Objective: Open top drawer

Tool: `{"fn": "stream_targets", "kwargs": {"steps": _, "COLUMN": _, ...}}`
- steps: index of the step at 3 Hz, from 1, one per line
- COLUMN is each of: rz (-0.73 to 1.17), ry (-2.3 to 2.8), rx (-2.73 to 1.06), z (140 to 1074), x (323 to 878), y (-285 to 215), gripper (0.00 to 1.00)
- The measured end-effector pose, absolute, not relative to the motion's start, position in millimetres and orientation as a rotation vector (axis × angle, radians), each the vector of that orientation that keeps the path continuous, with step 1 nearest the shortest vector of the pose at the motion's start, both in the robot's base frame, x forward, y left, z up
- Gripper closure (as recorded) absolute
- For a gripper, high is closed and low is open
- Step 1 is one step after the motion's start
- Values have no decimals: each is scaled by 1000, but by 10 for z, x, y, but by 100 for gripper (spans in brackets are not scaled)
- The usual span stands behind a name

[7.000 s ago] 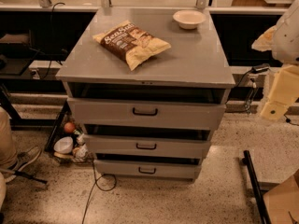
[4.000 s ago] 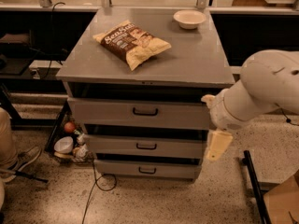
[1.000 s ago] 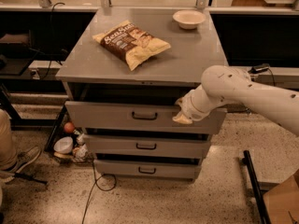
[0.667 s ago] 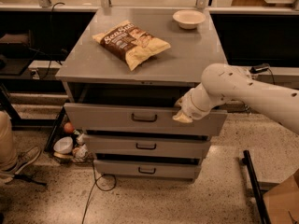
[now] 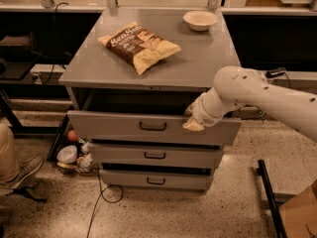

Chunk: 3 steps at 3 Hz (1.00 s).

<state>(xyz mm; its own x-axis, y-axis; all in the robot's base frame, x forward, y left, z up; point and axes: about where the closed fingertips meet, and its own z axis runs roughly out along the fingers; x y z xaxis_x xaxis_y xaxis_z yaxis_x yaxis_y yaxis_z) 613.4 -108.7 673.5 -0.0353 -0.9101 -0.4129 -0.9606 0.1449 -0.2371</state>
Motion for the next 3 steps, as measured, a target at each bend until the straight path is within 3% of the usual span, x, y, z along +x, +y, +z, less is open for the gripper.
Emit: {"fn": "stream_targets", "kwargs": {"steps": 3, "rz": 144, "ry": 1964, "rx": -1784, "z": 6735, "x": 6134, "y": -1087, "gripper": 36}}
